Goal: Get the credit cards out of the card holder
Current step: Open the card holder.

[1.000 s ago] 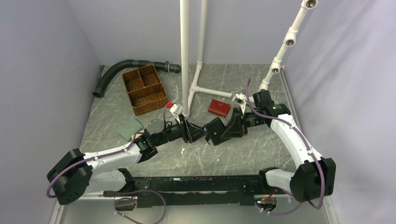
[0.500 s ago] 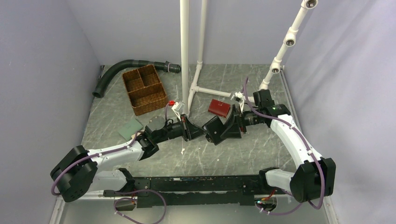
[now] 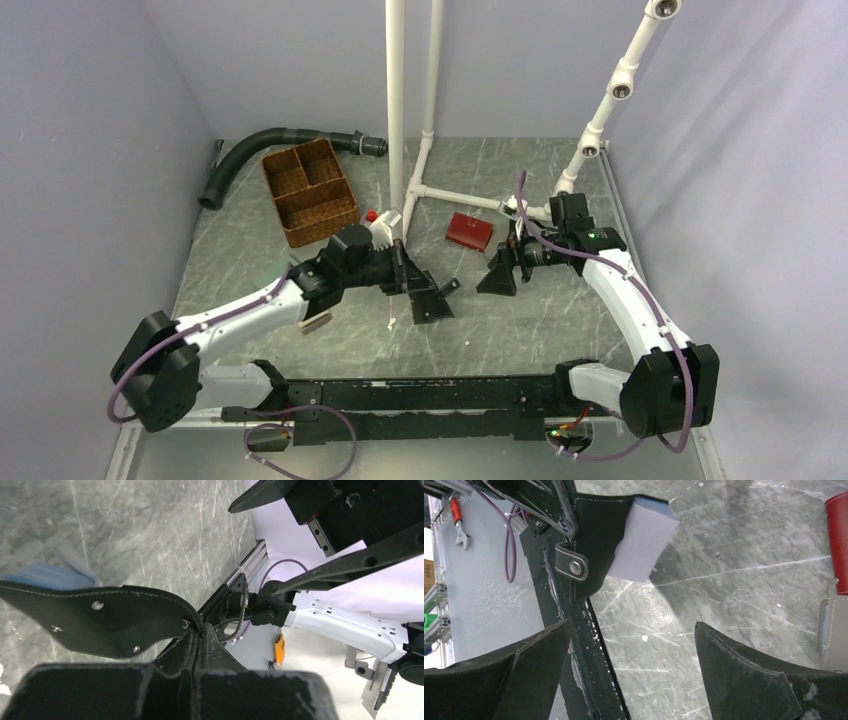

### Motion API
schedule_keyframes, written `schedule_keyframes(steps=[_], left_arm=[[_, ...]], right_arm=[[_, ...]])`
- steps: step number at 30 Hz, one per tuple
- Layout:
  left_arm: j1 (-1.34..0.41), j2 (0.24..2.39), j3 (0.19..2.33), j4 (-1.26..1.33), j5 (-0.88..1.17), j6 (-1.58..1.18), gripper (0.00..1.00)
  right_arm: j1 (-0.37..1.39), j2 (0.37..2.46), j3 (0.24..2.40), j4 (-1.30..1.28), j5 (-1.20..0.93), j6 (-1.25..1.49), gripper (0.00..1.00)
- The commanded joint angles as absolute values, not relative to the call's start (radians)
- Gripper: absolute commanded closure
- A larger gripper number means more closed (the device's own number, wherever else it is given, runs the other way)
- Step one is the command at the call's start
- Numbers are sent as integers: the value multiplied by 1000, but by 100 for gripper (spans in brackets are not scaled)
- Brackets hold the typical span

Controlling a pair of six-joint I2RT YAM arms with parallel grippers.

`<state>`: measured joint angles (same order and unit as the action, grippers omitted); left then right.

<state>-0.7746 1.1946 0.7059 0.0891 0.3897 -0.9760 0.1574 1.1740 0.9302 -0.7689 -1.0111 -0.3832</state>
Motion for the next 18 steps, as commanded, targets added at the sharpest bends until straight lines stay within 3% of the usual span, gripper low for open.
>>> schedule_keyframes(steps=[1,11,18], left_arm=[[-775,1301,794,85,496,-1027,100],[-776,1439,807,419,624,-1143,100],[-776,1386,767,503,611,-1172,100]], right_arm=[[161,1159,913,-733,-1012,-394,5],[166,1162,898,-701,-954,-360,7],[164,1164,907,-700,-942,-359,7]])
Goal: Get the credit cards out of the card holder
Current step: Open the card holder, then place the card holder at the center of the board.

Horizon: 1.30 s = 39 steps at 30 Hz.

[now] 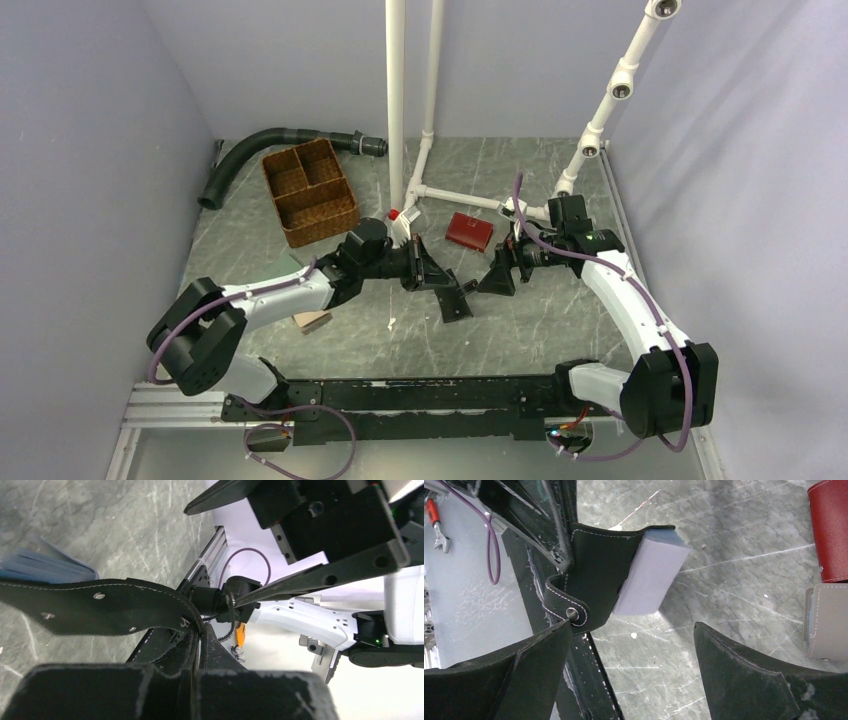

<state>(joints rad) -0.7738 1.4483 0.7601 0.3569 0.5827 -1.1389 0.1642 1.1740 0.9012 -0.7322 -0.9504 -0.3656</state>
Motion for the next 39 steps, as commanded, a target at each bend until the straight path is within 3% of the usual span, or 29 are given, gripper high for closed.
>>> schedule_keyframes(steps=[1,9,14,25,34,39], left_arm=[[-776,1374,754,490,599,-1177,100],[-730,1351,584,532,580,-1260,100],[-729,1379,689,423,602,-1217,100],[-743,1559,887,580,698,-1306,100],[-658,1474,447,681,661,-1413,100],[-626,1452,385,500,652,-1381,100]], right_arm=[[163,1164,905,-700,-942,-359,7],[163,1177,901,-692,-931,-359,7],[161,1182,897,-684,-927,-354,8],[134,1168,895,-675,-900,-339,8],[124,1169,882,-670,-901,-348,8],[124,1192,886,-677,-918,-360,8]])
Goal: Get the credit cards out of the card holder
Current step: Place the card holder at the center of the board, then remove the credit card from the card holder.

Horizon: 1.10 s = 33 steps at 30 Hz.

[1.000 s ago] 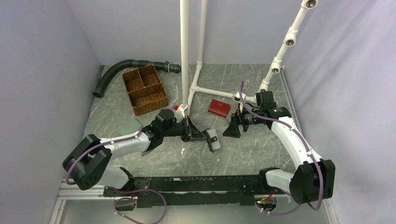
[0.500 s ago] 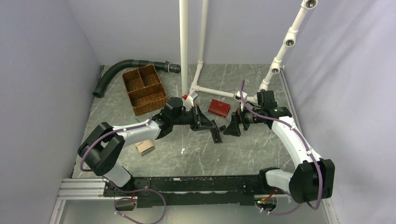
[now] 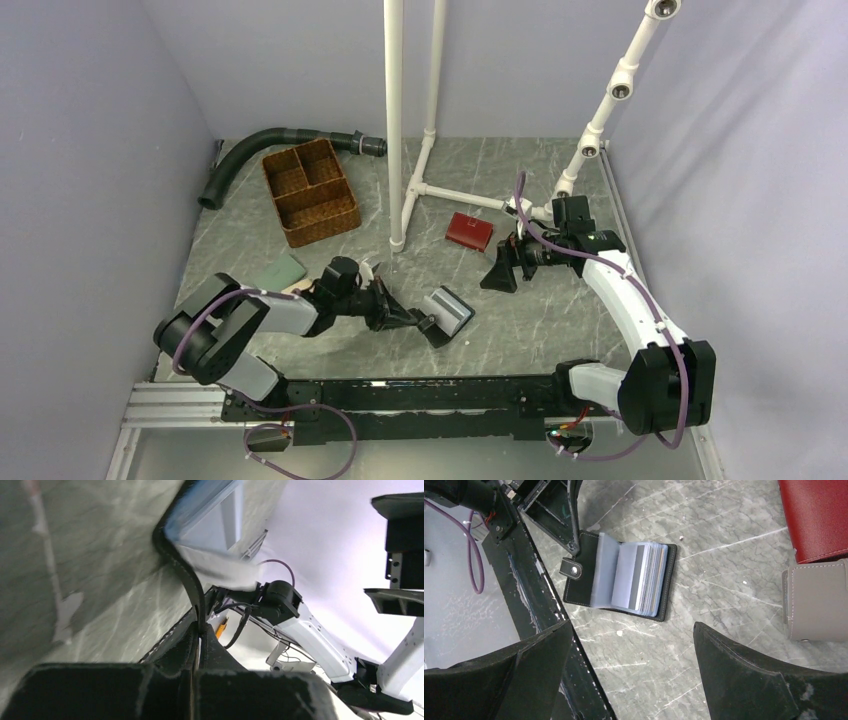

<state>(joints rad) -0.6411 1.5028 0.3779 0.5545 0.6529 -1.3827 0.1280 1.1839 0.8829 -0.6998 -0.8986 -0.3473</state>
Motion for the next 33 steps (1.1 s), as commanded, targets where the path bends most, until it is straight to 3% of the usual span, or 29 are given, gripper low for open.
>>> schedule_keyframes(steps=[1,7,14,19,24,26,28,29,33], left_arm=[[-622,1448,394,423,652,-1350,100],[-599,1364,476,-31,557,-1179,95],[-593,1358,541,-300,490,-1082,76],[-592,1316,613,-455,366,-1034,67],[-593,1136,641,-509,246,-1024,62],[-592,1039,634,-499,202,-1034,50],[-592,917,609,-476,150,-1085,26],[-592,883,582,-440,144,-1118,19],[-591,684,384,-185,149,-1302,13]], right_arm=[[125,1197,887,-681,-924,-366,8],[179,1228,887,-689,-914,-394,10],[343,1319,918,-683,-806,-404,21],[423,1405,954,-667,-711,-363,48],[456,1489,980,-644,-649,-301,75],[460,1518,995,-636,-632,-274,83],[471,1545,1011,-635,-617,-257,92],[481,1557,1017,-635,-608,-250,95],[534,1601,1029,-634,-615,-229,100]])
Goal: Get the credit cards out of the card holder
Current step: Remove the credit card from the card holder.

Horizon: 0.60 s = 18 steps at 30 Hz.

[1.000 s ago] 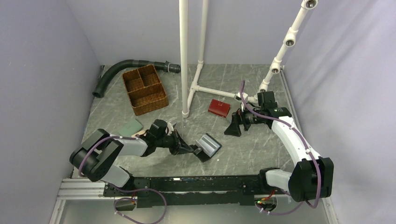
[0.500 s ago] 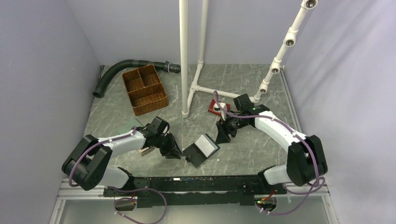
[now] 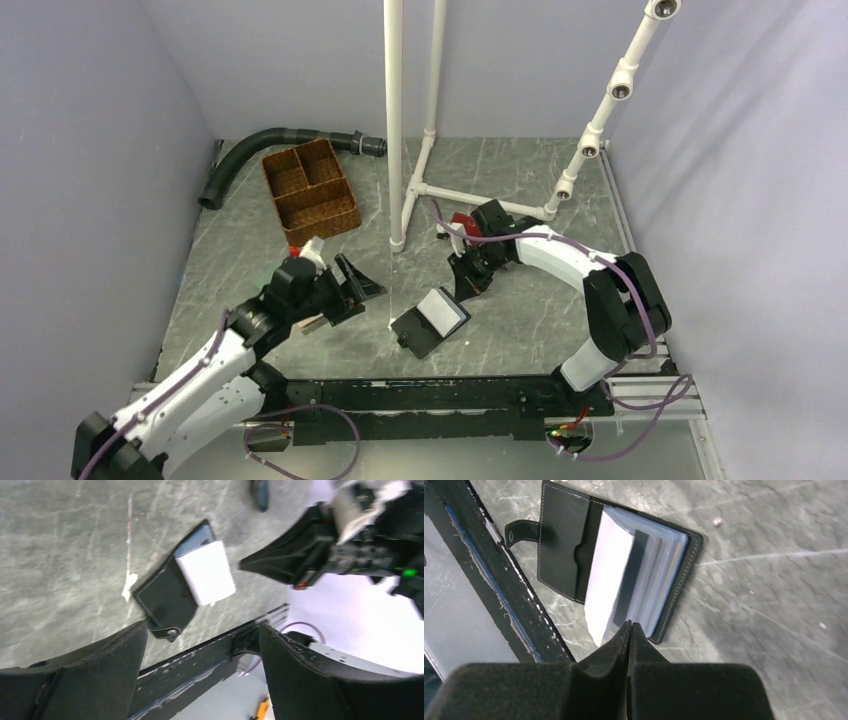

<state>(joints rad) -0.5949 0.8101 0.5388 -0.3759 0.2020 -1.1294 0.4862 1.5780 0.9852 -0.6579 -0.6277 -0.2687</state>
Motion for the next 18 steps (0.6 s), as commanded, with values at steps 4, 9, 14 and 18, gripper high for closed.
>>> schedule_keyframes(steps=[4,9,14,18], left_arm=[[-591,623,254,-9,174,-1453,14],[-591,692,275,-8,230,-1430,14],[-591,839,276,124,304,-1437,14],[-592,917,286,169,334,-1432,17]], right_arm=[[584,1620,1034,-635,-717,-208,100],[659,1663,1052,-640,-847,-186,100],[727,1743,1129,-661,-893,-161,100],[750,1811,1153,-666,-949,-132,100]])
